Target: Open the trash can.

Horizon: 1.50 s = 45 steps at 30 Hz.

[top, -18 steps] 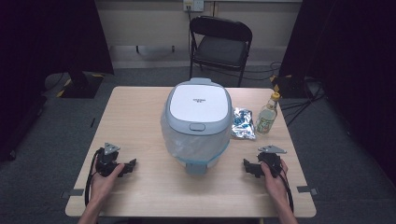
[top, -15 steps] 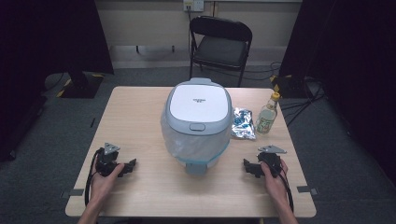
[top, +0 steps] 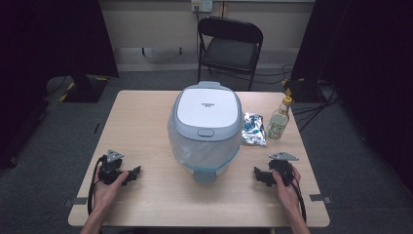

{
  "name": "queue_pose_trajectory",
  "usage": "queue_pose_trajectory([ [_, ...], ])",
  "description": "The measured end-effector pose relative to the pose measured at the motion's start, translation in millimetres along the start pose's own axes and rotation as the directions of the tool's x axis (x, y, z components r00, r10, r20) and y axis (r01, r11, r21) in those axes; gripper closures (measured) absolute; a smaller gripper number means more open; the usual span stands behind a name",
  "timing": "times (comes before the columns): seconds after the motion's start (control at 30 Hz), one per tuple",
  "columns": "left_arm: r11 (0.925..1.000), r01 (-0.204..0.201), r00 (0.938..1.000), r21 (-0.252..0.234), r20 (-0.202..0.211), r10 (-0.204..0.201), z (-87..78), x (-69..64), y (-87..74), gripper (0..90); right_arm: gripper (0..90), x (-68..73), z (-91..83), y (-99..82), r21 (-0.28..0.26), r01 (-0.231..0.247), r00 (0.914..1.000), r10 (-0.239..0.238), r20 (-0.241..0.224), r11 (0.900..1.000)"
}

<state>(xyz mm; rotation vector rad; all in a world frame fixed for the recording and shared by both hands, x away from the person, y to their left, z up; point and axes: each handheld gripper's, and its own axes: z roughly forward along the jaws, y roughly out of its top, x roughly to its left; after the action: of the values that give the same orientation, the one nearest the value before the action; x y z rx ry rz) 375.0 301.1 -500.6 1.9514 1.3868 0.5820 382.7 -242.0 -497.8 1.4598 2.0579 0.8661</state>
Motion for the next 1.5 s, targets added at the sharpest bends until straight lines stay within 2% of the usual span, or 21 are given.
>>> queue_pose_trajectory([
  [0.23,0.9999,0.014,0.9988,-0.006,0.047,-0.014,-1.6,-2.0,2.8,17.1,16.1,0.0,-2.7,2.7,-0.013,-0.026,0.9994,0.026,-0.025,0.9996],
  [0.33,0.9997,-0.024,0.9974,-0.005,0.068,0.024,-3.4,-8.2,8.9,17.7,16.6,0.5,-5.7,7.5,-0.021,-0.024,0.9995,0.024,-0.023,0.9995],
  [0.43,0.9992,-0.019,0.9951,-0.034,0.096,0.022,-5.9,-12.4,17.6,18.0,16.8,1.8,-11.0,15.5,-0.054,-0.015,0.9996,0.013,-0.026,0.9985],
  [0.53,0.9974,-0.042,0.9943,-0.059,0.095,0.047,-5.2,-17.3,28.3,18.1,16.8,5.2,-13.5,23.0,-0.067,0.009,0.9992,-0.012,-0.037,0.9977],
  [0.6,0.9962,-0.053,0.9913,-0.069,0.117,0.061,-3.2,-20.0,38.1,18.1,17.0,7.8,-13.7,28.6,-0.079,0.018,0.9988,-0.022,-0.044,0.9967],
  [0.67,0.9935,-0.047,0.9895,-0.103,0.131,0.06,-1.0,-22.5,51.6,18.1,17.0,11.0,-12.0,38.1,-0.087,0.03,0.9983,-0.034,-0.048,0.9958],
  [0.77,0.9915,-0.048,0.9885,-0.12,0.136,0.065,2.2,-25.6,62.7,18.2,17.7,12.5,-10.4,46.3,-0.096,0.035,0.998,-0.04,-0.049,0.9948],
  [0.8,0.9907,-0.053,0.9868,-0.126,0.146,0.071,4.5,-27.0,68.7,18.1,17.9,13.5,-9.7,56.1,-0.103,0.04,0.9977,-0.045,-0.05,0.9939],
  [0.83,0.9887,-0.055,0.985,-0.14,0.155,0.076,7.5,-27.9,75.8,18.1,17.9,13.5,-9.7,56.1,-0.103,0.04,0.9977,-0.045,-0.05,0.9939],
  [0.87,0.9868,-0.065,0.9802,-0.148,0.176,0.091,12.4,-31.0,85.9,17.5,18.3,13.9,-9.5,66.3,-0.124,0.026,0.9981,-0.033,-0.051,0.992],
  [0.9,0.9868,-0.065,0.9802,-0.148,0.176,0.091,12.4,-31.0,85.9,17.7,18.5,14.4,-9.5,71.1,-0.138,0.02,0.9978,-0.029,-0.06,0.9903],
  [0.93,0.9872,-0.075,0.9758,-0.141,0.193,0.102,18.2,-34.0,97.0,17.7,18.6,14.6,-9.2,75.6,-0.151,0.023,0.997,-0.034,-0.069,0.9882],
  [0.97,0.9872,-0.075,0.9758,-0.141,0.193,0.102,18.2,-34.0,97.0,17.9,18.6,15.3,-8.7,80.0,-0.158,0.025,0.9961,-0.038,-0.08,0.987],
  [1.0,0.9853,-0.078,0.9727,-0.152,0.205,0.109,22.4,-36.0,105.9,18.2,18.6,16.0,-8.1,83.8,-0.169,0.031,0.9949,-0.047,-0.09,0.9851],
  [1.1,0.9827,-0.061,0.9724,-0.175,0.212,0.098,24.7,-38.2,113.5,18.4,18.6,17.2,-5.3,91.0,-0.167,0.038,0.9956,-0.052,-0.078,0.9853],
  [1.13,0.9783,-0.056,0.9742,-0.2,0.204,0.097,25.6,-39.9,115.9,18.4,18.6,17.2,-3.6,94.1,-0.165,0.043,0.9963,-0.055,-0.066,0.9854],
  [1.2,0.9806,-0.063,0.9708,-0.186,0.216,0.103,30.7,-41.6,124.3,18.4,18.7,16.4,0.9,100.0,-0.166,0.034,0.9966,-0.046,-0.069,0.9855],
  [1.27,0.9795,-0.047,0.972,-0.196,0.217,0.09,34.0,-44.7,130.1,18.7,18.9,18.0,5.3,103.8,-0.175,0.03,0.9969,-0.042,-0.066,0.984],
  [1.3,0.9794,-0.06,0.9712,-0.193,0.215,0.102,35.4,-47.1,133.9,18.8,19.0,18.9,7.5,104.8,-0.179,0.036,0.9968,-0.048,-0.064,0.9832],
  [1.33,0.9756,-0.115,0.976,-0.187,0.161,0.146,36.7,-54.4,140.7,18.8,20.0,21.1,13.9,106.9,-0.173,0.05,0.9975,-0.058,-0.04,0.9837],
  [1.5,0.9777,-0.086,0.9724,-0.191,0.197,0.125,43.1,-60.7,147.3,19.3,20.5,24.0,22.6,110.1,-0.175,0.029,0.9984,-0.037,-0.043,0.9842],
])
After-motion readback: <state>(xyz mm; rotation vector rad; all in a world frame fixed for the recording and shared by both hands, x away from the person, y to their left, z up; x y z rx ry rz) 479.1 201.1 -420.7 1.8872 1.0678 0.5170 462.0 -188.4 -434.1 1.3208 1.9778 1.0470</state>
